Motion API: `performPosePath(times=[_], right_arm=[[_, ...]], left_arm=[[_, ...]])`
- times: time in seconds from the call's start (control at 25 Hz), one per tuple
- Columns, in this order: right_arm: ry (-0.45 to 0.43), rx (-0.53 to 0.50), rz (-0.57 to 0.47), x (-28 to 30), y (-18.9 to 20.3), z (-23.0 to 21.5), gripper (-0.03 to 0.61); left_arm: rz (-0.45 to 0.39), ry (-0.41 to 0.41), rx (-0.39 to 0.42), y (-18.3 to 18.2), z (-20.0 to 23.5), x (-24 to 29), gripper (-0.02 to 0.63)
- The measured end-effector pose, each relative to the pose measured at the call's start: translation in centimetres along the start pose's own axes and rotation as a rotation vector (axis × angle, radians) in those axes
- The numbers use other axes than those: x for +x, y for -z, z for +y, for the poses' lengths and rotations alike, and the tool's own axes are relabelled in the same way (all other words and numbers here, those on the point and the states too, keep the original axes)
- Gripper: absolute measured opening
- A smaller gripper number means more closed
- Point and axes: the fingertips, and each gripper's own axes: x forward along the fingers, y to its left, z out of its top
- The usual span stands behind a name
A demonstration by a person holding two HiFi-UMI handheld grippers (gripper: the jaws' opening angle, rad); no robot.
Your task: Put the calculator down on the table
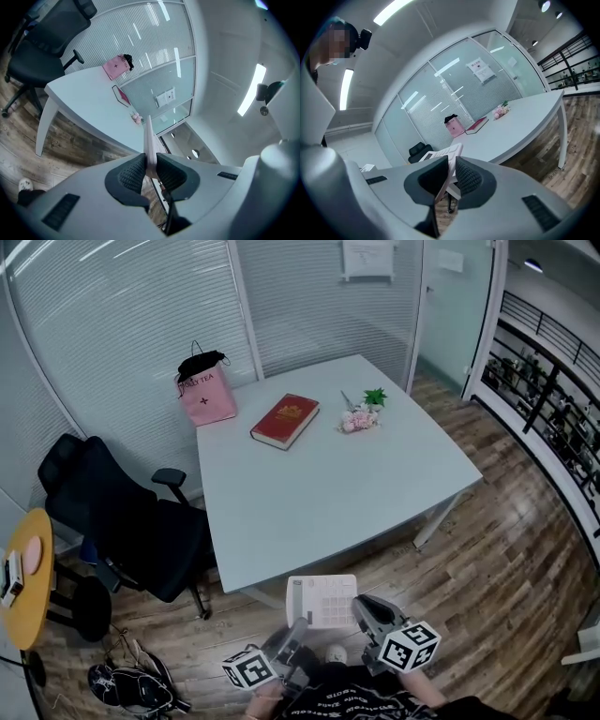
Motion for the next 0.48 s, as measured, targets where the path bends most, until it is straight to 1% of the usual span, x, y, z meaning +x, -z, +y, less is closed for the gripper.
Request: performPosePath(times=[0.08, 0.24, 0.48], right_arm=[[0.006, 0.011, -0.004, 0.3, -0.2, -0.4, 0.057], [0.038, 0.018, -0.002, 1.3, -0.7, -1.6, 0.057], [0.09, 0.047, -0.024, 3.6, -2.6, -4.2, 0.057]], left_arm=[[0.013, -0.021, -0.001, -0.2, 0.6, 0.4, 0.084], [0.007, 0.061, -0.017, -1.5, -0.4, 2.6, 0.084], [0.068, 0.08, -0.022, -3.6, 0.6, 6.5, 0.084]])
